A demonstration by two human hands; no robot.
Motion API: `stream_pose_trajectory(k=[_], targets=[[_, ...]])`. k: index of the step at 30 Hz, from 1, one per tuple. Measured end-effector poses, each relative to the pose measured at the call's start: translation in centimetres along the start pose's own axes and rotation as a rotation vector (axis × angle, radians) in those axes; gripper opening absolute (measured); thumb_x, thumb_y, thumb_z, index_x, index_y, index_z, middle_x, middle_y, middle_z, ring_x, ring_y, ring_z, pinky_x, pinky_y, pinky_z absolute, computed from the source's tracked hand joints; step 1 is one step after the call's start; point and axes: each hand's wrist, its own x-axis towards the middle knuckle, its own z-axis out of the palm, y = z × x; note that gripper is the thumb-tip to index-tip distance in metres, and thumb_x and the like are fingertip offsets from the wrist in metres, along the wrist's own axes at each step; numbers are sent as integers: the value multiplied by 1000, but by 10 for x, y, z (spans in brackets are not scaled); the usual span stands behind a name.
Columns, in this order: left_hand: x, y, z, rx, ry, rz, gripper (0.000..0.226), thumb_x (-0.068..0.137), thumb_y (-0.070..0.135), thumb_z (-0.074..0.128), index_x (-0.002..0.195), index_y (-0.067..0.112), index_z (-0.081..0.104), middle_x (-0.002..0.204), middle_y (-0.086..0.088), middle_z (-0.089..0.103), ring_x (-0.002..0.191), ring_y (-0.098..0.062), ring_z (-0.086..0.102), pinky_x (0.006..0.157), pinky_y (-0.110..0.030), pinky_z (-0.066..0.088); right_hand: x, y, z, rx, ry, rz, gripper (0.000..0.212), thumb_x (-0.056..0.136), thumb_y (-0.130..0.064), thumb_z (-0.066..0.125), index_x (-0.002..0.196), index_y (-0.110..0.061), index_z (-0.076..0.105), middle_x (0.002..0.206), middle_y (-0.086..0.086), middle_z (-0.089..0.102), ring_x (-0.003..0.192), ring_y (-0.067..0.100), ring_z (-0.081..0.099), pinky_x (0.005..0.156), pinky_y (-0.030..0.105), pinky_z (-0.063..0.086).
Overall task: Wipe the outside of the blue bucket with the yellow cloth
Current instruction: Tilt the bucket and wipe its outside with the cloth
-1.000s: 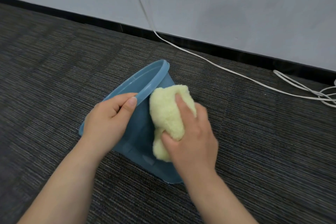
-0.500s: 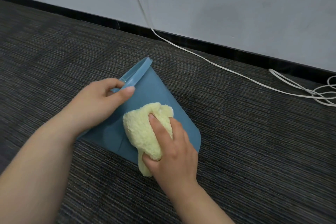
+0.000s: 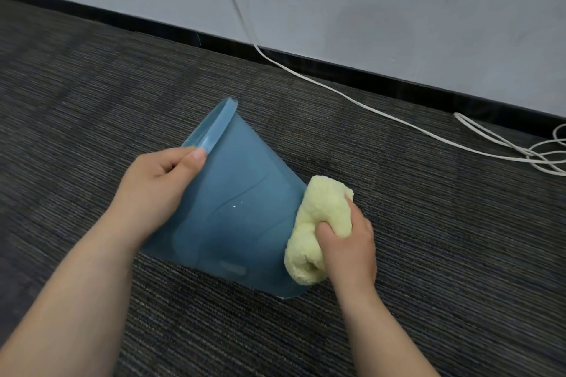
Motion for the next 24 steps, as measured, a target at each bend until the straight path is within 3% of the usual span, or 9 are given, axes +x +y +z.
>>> stream_pose_trajectory(k=[4, 8, 12, 14, 16, 18, 21, 24], targets=[[-3, 4, 5, 44, -30, 62, 33, 86, 29, 51, 60, 42, 65, 58, 33, 64, 68, 4, 57, 67, -22, 41, -22, -30, 12, -77, -5, -207, 65, 68, -33, 59, 126, -47, 32, 121, -9, 38, 92, 18, 50, 73, 30, 38], [-8, 7, 8, 50, -54, 109, 22, 81, 35, 55, 64, 44, 66, 67, 6, 65, 69, -10, 58, 68, -32, 45, -34, -47, 19, -51, -53, -383, 69, 65, -37, 57, 124, -52, 26, 104, -22, 26, 85, 4, 38, 67, 25, 31], [-9, 1, 4, 31, -53, 99, 36, 87, 25, 50, 64, 47, 66, 61, 26, 65, 60, 7, 56, 65, -19, 45, -2, -34, 4, -14, -76, -158, 61, 71, -32, 57, 126, -46, 35, 116, -10, 42, 83, 10, 44, 73, 29, 39], [-9, -2, 3, 17, -81, 102, 31, 86, 24, 52, 65, 42, 68, 62, 25, 64, 60, 6, 54, 66, -22, 44, 12, -18, -6, 16, -63, -6, 55, 76, -28, 55, 126, -39, 39, 121, -3, 47, 86, 15, 48, 80, 32, 42], [-10, -1, 6, 13, -109, 123, 21, 82, 30, 58, 65, 39, 67, 59, 26, 62, 58, 8, 52, 63, -13, 43, 17, -11, -13, 15, -64, 69, 52, 78, -26, 54, 127, -36, 41, 123, 0, 49, 90, 18, 51, 81, 34, 43], [-9, 2, 10, 28, -120, 156, 17, 76, 36, 56, 62, 37, 65, 60, 25, 59, 56, 9, 50, 55, -4, 38, 16, -18, -13, 5, -66, 43, 53, 77, -26, 55, 127, -38, 39, 122, -3, 47, 85, 15, 47, 77, 30, 40], [-12, 8, 15, 41, -146, 197, 22, 77, 36, 60, 59, 47, 64, 59, 30, 62, 57, 14, 53, 55, 0, 37, 6, -45, -7, 144, -105, -94, 56, 70, -29, 57, 122, -44, 42, 115, -14, 47, 80, 4, 49, 77, 29, 43], [-14, 10, 17, 69, -147, 214, 17, 74, 39, 49, 70, 42, 65, 63, 9, 64, 60, 5, 54, 53, -3, 37, -2, -64, -1, 208, -126, -199, 60, 63, -37, 55, 120, -50, 39, 94, -32, 39, 74, -11, 46, 64, 13, 37]])
